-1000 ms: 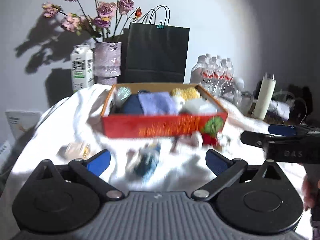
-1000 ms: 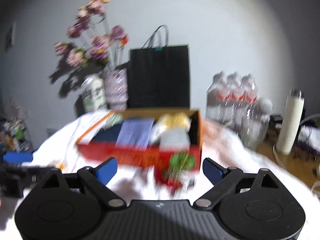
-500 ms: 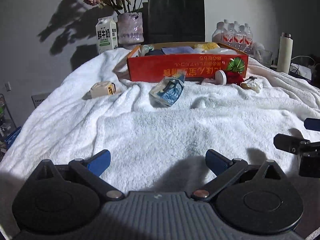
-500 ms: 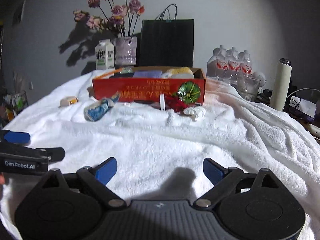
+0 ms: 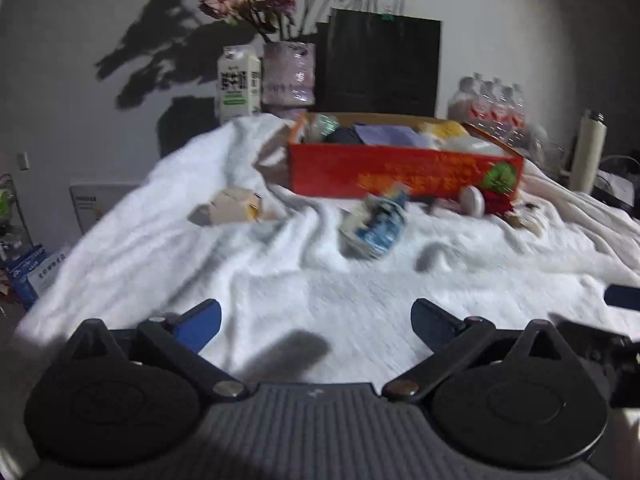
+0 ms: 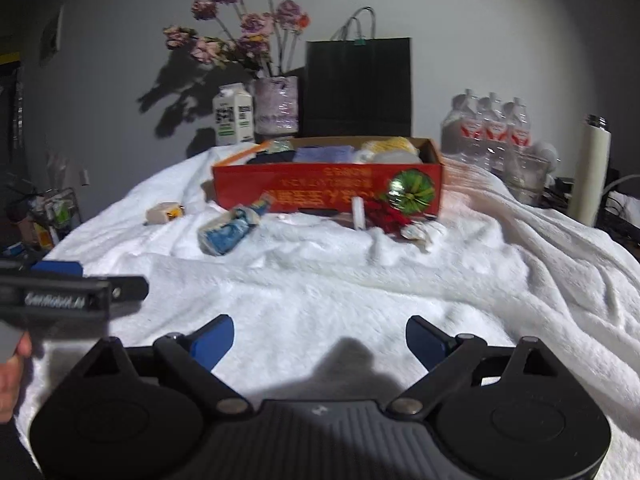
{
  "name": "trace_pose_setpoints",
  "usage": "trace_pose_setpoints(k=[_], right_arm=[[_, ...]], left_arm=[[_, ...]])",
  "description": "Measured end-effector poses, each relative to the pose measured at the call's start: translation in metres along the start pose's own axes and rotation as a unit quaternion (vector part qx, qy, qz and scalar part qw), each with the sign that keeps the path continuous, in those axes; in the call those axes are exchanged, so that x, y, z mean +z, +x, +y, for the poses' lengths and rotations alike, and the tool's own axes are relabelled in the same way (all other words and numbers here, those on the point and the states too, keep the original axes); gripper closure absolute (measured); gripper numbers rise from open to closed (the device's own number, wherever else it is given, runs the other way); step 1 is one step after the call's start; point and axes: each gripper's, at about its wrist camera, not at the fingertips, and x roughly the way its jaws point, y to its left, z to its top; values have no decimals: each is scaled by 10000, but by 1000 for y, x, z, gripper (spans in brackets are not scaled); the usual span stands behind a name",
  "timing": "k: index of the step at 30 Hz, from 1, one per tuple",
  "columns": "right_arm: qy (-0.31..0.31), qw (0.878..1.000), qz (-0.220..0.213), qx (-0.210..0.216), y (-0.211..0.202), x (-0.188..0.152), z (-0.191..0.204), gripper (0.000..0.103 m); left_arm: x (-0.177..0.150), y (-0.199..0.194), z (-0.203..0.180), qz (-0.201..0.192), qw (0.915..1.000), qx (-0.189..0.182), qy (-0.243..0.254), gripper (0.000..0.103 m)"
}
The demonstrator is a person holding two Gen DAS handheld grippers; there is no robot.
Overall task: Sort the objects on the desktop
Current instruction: 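Grasp the beige cube box with the left gripper while the right gripper grasps the blue tube package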
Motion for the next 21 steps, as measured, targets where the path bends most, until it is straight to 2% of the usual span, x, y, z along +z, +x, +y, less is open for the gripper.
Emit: trace_pose_setpoints(k=[5, 9, 12, 15, 18, 19, 21], right_arm=[[-125, 9992, 38, 371, 25, 20, 17, 11], [-187, 9977, 13, 651, 47, 43, 29, 12], [-71, 9971, 94, 751, 72, 63, 32, 13], [137, 9963, 257, 814, 102, 82, 34, 17], [295, 9943, 459, 912, 131, 93, 36, 23], [318, 9940, 517, 907, 140, 95, 37, 26], [404, 9929, 623, 934, 156, 96, 38, 30]], left_arm=[[29, 19, 28, -127, 9998, 122, -58, 3], [53, 39, 40, -239, 9997, -38, 14, 4], [70, 69, 45, -205, 9996, -72, 181, 9], [83, 100, 53, -85, 9997, 11, 239, 15], [90, 128, 65, 142, 9998, -7, 152, 25], [90, 135, 69, 214, 9997, -1, 107, 33], [88, 145, 75, 323, 9994, -84, 30, 36]])
